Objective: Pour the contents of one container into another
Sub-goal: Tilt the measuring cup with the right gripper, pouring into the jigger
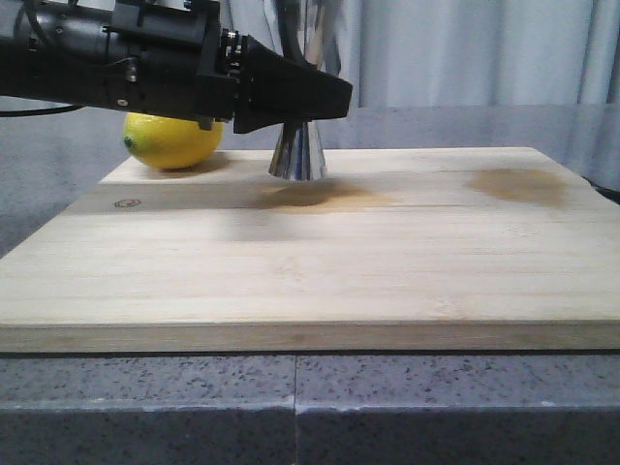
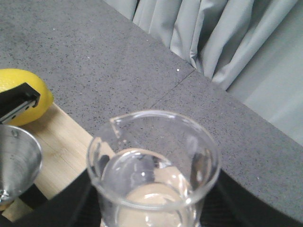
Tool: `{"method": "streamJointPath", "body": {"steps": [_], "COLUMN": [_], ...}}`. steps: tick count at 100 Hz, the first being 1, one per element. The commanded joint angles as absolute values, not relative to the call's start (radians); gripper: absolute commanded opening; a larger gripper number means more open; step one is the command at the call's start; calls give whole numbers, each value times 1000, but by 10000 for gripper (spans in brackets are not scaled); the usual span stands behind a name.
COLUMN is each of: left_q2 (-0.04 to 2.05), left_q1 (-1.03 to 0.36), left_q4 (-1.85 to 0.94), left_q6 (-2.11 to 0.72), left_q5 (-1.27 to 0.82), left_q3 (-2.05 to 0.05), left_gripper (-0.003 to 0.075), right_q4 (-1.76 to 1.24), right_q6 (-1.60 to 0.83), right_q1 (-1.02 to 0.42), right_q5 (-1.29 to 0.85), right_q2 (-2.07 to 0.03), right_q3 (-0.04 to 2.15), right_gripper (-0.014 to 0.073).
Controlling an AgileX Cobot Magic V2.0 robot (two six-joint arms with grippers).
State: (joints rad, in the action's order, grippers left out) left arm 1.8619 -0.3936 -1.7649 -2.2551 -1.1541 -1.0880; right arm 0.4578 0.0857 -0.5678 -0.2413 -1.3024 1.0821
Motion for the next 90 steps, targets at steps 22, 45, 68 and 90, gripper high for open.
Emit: {"method": "streamJointPath", "body": {"steps": [22, 45, 68, 90], "left_q2": [1808, 1808, 1808, 1808], "left_q1": [-404, -404, -404, -404], "left_q4": [-1851, -1851, -1851, -1851], "left_q6": [-2255, -2255, -2255, -2255], "left_q5": [-1259, -1259, -1259, -1259], "left_q3": [-1117, -1117, -1117, -1117], "left_gripper": [62, 62, 62, 62], "right_q4": [484, 493, 531, 573], "right_q6": [-11, -34, -34, -34], "right_q1": [-594, -594, -596, -607], "right_q5": [-200, -135, -111, -104], "right_q2": [-1278, -1278, -1278, -1295], "right_q3": [1129, 1129, 1129, 1129], "right_gripper": [262, 262, 262, 262]}}
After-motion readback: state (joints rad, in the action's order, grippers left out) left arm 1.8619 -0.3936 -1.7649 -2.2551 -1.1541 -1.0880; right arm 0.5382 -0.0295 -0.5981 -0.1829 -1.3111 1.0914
